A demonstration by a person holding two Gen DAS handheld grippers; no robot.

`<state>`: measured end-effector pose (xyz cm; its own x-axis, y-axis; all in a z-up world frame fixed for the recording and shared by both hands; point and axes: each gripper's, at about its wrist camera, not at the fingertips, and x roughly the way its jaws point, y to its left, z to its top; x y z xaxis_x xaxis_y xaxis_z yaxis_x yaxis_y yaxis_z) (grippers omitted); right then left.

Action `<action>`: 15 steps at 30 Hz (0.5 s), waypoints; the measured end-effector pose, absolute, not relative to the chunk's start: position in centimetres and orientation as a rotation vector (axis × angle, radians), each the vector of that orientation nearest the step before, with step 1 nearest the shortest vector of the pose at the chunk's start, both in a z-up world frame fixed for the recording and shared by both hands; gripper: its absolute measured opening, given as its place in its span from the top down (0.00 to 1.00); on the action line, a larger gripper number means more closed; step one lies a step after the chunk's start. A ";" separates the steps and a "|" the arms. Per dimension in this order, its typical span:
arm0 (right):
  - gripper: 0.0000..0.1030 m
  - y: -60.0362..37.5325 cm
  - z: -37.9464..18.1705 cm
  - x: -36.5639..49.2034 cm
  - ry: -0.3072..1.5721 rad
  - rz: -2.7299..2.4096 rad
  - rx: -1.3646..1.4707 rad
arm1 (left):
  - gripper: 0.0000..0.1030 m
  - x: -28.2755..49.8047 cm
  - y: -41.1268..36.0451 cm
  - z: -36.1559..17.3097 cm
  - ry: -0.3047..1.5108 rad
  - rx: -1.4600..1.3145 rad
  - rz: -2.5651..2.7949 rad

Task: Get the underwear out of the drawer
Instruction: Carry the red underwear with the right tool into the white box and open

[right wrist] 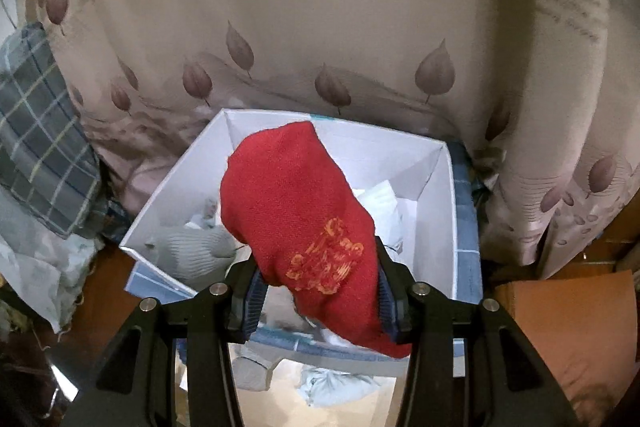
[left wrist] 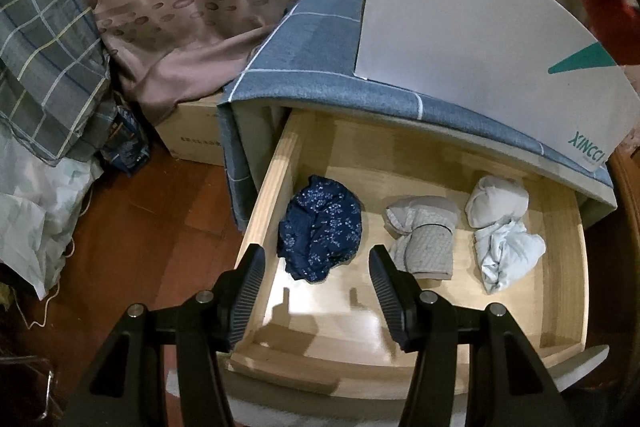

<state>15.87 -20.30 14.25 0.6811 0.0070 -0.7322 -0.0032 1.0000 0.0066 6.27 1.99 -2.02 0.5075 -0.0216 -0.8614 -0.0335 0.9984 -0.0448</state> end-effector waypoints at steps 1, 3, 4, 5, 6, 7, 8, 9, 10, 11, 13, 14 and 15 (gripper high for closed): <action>0.57 -20.3 13.8 16.3 0.833 0.003 0.007 | 0.46 6.3 2.0 -2.0 1.040 -0.059 0.006; 0.57 -20.2 12.8 17.2 0.858 -0.003 -0.003 | 0.46 6.3 2.1 -2.0 1.041 -0.062 0.004; 0.57 -20.1 12.3 17.7 0.867 -0.009 -0.012 | 0.46 6.3 2.1 -2.0 1.041 -0.064 0.004; 0.57 -20.0 11.8 18.2 0.877 -0.015 -0.021 | 0.46 6.4 2.1 -2.1 1.042 -0.067 0.004; 0.57 -20.0 11.3 18.6 0.888 -0.018 -0.028 | 0.46 6.4 2.2 -2.1 1.044 -0.071 0.004; 0.57 -20.0 10.9 19.0 0.896 -0.020 -0.031 | 0.46 6.4 2.2 -2.2 1.046 -0.075 0.004; 0.57 -19.9 10.5 19.3 0.903 -0.024 -0.034 | 0.46 6.4 2.3 -2.2 1.046 -0.079 0.004; 0.57 -19.9 10.1 19.6 0.911 -0.025 -0.036 | 0.46 6.5 2.3 -2.2 1.046 -0.083 0.005; 0.57 -20.0 9.7 19.9 0.923 -0.026 -0.035 | 0.46 6.5 2.4 -2.2 1.047 -0.086 0.005; 0.57 -20.0 9.3 20.2 0.931 -0.028 -0.034 | 0.46 6.5 2.4 -2.2 1.047 -0.088 0.007; 0.56 -20.0 8.6 20.6 0.949 -0.027 -0.032 | 0.46 6.5 2.5 -2.2 1.048 -0.093 0.006; 0.56 -20.1 8.2 20.7 0.956 -0.028 -0.031 | 0.46 6.6 2.5 -2.2 1.049 -0.093 0.007; 0.56 -20.2 7.9 20.8 0.963 -0.030 -0.031 | 0.46 6.6 2.4 -2.2 1.048 -0.092 0.008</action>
<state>20.78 -20.15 7.94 0.5708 -0.0395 -0.8201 0.0117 0.9991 -0.0400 6.56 2.44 -2.23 0.4992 -0.0379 -0.8656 -0.0504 0.9961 -0.0726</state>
